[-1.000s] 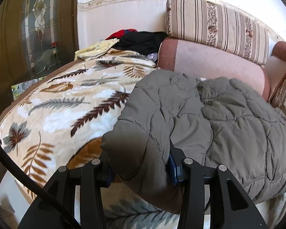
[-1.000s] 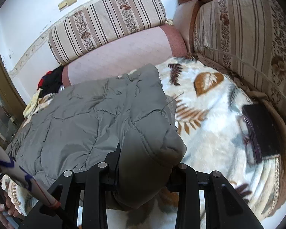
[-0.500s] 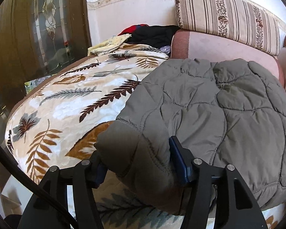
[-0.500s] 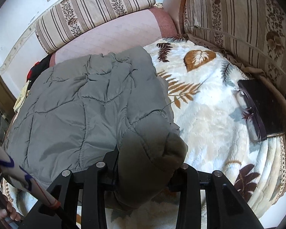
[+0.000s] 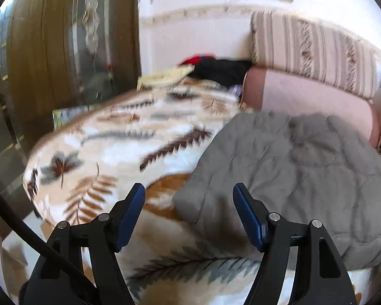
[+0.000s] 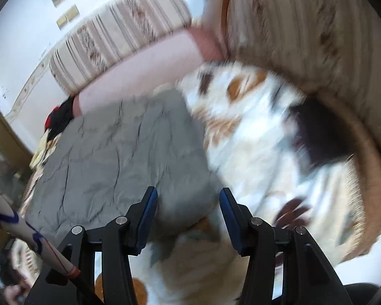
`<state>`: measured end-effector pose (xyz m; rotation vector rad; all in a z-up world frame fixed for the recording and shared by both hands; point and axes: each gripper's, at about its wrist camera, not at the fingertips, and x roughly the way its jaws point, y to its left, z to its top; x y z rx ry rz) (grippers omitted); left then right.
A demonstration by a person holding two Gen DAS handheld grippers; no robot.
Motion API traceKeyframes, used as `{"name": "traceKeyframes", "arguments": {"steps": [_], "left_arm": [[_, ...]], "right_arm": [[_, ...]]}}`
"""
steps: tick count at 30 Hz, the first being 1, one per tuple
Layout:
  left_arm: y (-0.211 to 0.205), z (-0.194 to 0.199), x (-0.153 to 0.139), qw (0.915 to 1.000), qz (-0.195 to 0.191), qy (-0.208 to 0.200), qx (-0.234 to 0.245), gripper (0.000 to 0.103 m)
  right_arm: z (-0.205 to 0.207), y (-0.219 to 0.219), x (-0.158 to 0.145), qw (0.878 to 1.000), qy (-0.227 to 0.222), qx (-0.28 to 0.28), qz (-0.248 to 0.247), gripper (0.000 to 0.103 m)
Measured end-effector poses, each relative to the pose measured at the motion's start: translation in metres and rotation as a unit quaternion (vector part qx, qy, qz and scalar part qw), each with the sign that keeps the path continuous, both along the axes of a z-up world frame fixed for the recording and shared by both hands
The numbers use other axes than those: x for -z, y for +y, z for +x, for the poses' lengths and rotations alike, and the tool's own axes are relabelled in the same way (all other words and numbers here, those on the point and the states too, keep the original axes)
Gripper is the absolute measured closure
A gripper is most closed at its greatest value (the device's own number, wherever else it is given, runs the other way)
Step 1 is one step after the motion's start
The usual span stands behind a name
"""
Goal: Fold large clothes
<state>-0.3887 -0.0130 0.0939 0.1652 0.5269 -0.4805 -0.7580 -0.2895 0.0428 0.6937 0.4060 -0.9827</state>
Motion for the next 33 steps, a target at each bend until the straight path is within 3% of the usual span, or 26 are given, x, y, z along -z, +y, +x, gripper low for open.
{"name": "traceKeyframes", "arguments": {"steps": [4, 7, 12, 16, 20, 27, 33], "left_arm": [[-0.024, -0.025, -0.02, 0.9975, -0.008, -0.029, 0.064, 0.029], [-0.059, -0.042, -0.022, 0.9918, 0.005, -0.024, 0.125, 0.029], [-0.114, -0.051, -0.017, 0.9804, 0.028, -0.009, 0.195, 0.029], [-0.152, -0.029, 0.008, 0.981, 0.06, 0.009, 0.184, 0.029], [-0.165, -0.01, 0.04, 0.9818, 0.071, 0.04, 0.172, 0.023], [-0.177, 0.001, 0.058, 0.9794, 0.077, 0.057, 0.178, 0.022], [-0.177, -0.002, 0.061, 0.982, 0.07, 0.046, 0.17, 0.022]], "right_arm": [[0.019, 0.023, -0.028, 0.996, 0.006, -0.031, -0.086, 0.046], [0.061, 0.031, -0.033, 0.99, 0.005, -0.116, -0.081, 0.046], [0.125, 0.029, -0.037, 0.98, 0.029, -0.174, -0.089, 0.046], [0.162, -0.002, -0.035, 0.979, 0.056, -0.176, -0.092, 0.046], [0.177, -0.031, -0.007, 0.977, 0.097, -0.17, -0.085, 0.045], [0.192, -0.053, 0.033, 0.973, 0.126, -0.188, -0.054, 0.039], [0.195, -0.054, 0.038, 0.973, 0.128, -0.182, -0.059, 0.039]]}}
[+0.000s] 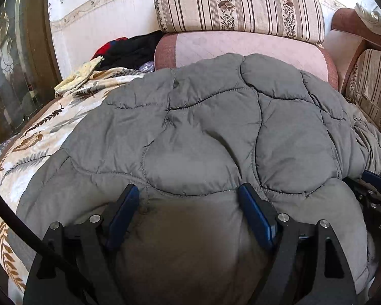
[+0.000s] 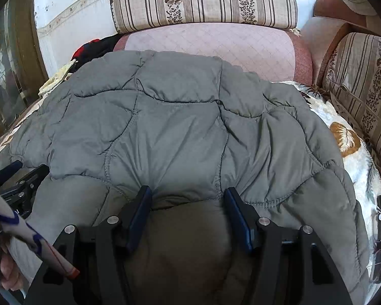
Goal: Fold large clothes
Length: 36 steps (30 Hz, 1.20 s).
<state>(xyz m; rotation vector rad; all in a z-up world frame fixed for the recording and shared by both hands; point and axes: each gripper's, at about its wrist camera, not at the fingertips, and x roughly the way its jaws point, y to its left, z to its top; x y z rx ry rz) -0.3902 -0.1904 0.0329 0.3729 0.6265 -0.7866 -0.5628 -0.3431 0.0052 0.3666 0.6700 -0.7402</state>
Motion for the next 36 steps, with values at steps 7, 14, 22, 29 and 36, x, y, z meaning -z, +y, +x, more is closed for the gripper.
{"name": "traceKeyframes", "arguments": {"steps": [7, 14, 22, 29, 36], "left_arm": [[0.007, 0.0, -0.001, 0.9998, -0.017, 0.0, -0.002, 0.022], [0.009, 0.0, -0.001, 0.9998, -0.022, 0.001, -0.001, 0.022], [0.009, -0.001, -0.002, 0.9997, -0.025, -0.002, 0.0, 0.022], [0.008, -0.003, -0.002, 0.9996, -0.026, -0.007, -0.002, 0.022], [0.008, -0.004, -0.003, 0.9996, -0.028, -0.008, -0.002, 0.022]], "right_arm": [[-0.03, 0.014, -0.026, 0.998, -0.052, 0.026, -0.02, 0.038], [-0.088, 0.016, -0.041, 0.988, -0.061, 0.132, -0.042, 0.038], [-0.087, -0.011, -0.004, 0.986, -0.02, 0.158, 0.039, 0.034], [-0.079, -0.009, 0.002, 0.988, 0.006, 0.152, 0.016, 0.031], [-0.074, -0.005, 0.005, 0.989, 0.018, 0.149, -0.003, 0.029]]}}
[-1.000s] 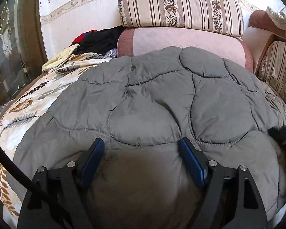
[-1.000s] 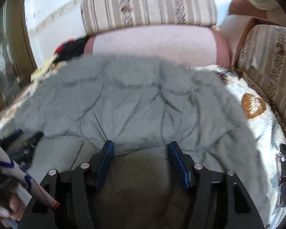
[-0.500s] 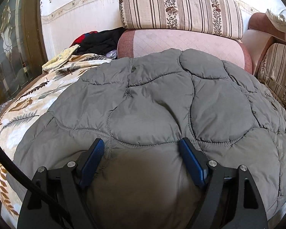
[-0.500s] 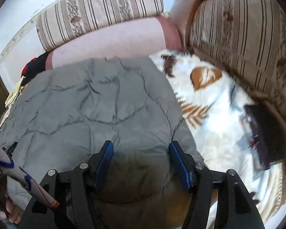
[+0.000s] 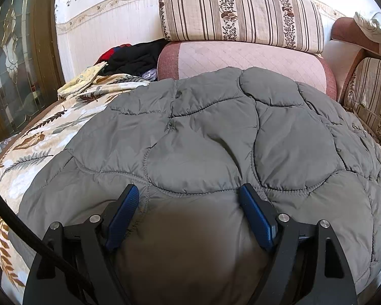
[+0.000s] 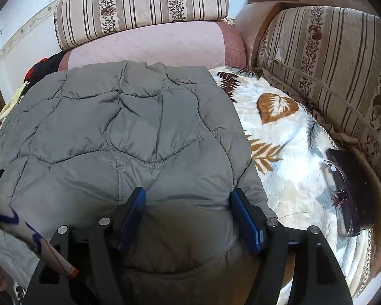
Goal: Fold large clothes
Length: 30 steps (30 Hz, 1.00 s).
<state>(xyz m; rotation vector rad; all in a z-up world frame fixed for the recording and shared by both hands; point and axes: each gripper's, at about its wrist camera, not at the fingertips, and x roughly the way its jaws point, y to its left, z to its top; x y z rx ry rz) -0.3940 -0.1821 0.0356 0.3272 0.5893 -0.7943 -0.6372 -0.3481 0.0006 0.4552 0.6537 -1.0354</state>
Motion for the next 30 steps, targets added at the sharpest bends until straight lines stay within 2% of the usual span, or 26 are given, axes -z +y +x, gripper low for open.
{"name": "traceKeyframes", "arguments": {"steps": [14, 17, 21, 23, 26, 30], "left_arm": [[0.001, 0.0, 0.0, 1.0, -0.002, -0.001, 0.0, 0.022], [0.001, 0.0, 0.0, 1.0, -0.003, 0.0, -0.001, 0.022], [0.001, 0.001, -0.001, 1.0, -0.004, 0.0, -0.002, 0.022], [0.001, 0.0, -0.001, 1.0, -0.004, -0.001, -0.002, 0.022], [0.001, 0.0, -0.001, 1.0, -0.003, -0.004, -0.002, 0.021], [0.0, 0.001, -0.002, 1.0, -0.004, -0.001, -0.002, 0.021]], "right_arm": [[-0.001, 0.005, -0.003, 1.0, 0.005, 0.002, -0.014, 0.028], [-0.007, 0.016, -0.015, 0.999, -0.002, 0.011, -0.048, 0.029], [0.006, 0.059, -0.036, 0.992, -0.013, -0.033, -0.119, 0.029], [0.011, 0.069, -0.032, 0.993, -0.014, -0.047, -0.111, 0.029], [0.019, 0.07, -0.015, 0.995, 0.007, -0.048, -0.082, 0.029], [0.016, 0.062, -0.01, 0.997, -0.007, -0.048, -0.059, 0.026]]}}
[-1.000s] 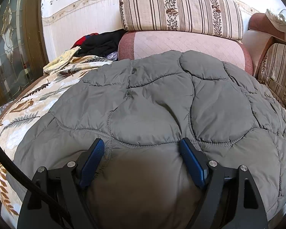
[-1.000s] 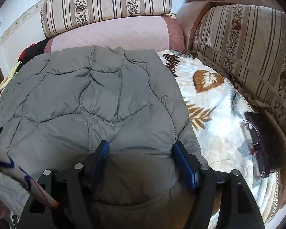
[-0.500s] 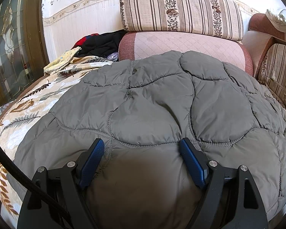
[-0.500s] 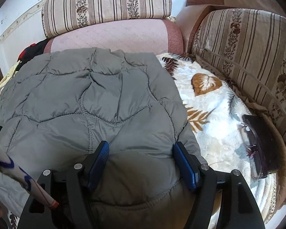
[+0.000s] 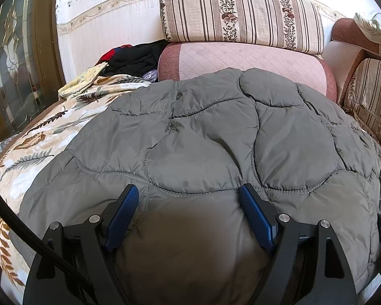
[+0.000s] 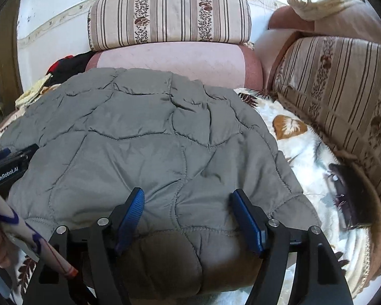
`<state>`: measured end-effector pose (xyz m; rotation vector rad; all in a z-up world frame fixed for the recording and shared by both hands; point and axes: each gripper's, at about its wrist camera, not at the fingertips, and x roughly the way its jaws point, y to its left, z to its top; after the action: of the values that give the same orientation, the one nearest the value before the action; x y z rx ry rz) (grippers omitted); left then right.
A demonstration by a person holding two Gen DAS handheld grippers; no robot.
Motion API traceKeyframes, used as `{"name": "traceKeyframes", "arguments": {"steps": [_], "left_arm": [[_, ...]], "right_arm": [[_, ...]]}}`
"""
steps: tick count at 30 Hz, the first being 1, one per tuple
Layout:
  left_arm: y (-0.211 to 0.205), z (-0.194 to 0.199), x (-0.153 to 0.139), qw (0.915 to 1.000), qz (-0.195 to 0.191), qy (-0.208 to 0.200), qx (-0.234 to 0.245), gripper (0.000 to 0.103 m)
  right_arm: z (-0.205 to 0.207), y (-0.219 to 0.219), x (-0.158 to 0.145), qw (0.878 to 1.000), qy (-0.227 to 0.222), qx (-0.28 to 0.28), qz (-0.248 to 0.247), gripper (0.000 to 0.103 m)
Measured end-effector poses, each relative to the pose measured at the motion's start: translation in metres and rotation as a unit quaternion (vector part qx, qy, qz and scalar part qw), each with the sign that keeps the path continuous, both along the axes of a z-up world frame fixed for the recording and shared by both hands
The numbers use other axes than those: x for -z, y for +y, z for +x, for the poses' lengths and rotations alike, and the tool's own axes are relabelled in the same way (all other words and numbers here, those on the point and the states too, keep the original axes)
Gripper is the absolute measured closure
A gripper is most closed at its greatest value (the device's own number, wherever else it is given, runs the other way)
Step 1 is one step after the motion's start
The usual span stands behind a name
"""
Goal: Fold large clothes
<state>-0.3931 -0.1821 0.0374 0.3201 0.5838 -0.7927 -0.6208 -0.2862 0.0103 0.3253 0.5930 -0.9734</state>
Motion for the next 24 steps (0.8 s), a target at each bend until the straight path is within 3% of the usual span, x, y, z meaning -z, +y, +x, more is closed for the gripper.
{"name": "traceKeyframes", "arguments": {"steps": [5, 8, 11, 15, 18, 21, 24], "left_arm": [[0.01, -0.004, -0.008, 0.9999, -0.002, 0.01, 0.002, 0.022], [0.042, -0.016, -0.028, 0.9997, -0.017, 0.017, -0.005, 0.022], [0.083, -0.031, -0.054, 0.9983, -0.044, 0.035, -0.017, 0.022], [0.132, -0.063, -0.102, 0.9969, -0.074, -0.005, -0.025, 0.022], [0.17, -0.085, -0.148, 0.9936, -0.107, -0.025, -0.026, 0.012], [0.208, -0.106, -0.187, 0.9858, -0.151, -0.052, -0.052, 0.0], [0.229, -0.122, -0.205, 0.9832, -0.158, -0.076, -0.05, 0.0]], "right_arm": [[0.0, 0.001, -0.004, 1.0, 0.008, 0.004, 0.003, 0.026], [-0.015, 0.018, -0.027, 1.0, 0.001, 0.014, 0.005, 0.026], [-0.031, 0.046, -0.055, 1.0, -0.016, -0.01, -0.001, 0.026], [-0.057, 0.088, -0.12, 0.997, -0.051, -0.038, -0.037, 0.021], [-0.075, 0.115, -0.162, 0.992, -0.096, -0.048, -0.062, 0.014], [-0.081, 0.153, -0.191, 0.987, -0.114, -0.067, -0.096, 0.01], [-0.088, 0.183, -0.202, 0.983, -0.134, -0.067, -0.11, 0.005]]}}
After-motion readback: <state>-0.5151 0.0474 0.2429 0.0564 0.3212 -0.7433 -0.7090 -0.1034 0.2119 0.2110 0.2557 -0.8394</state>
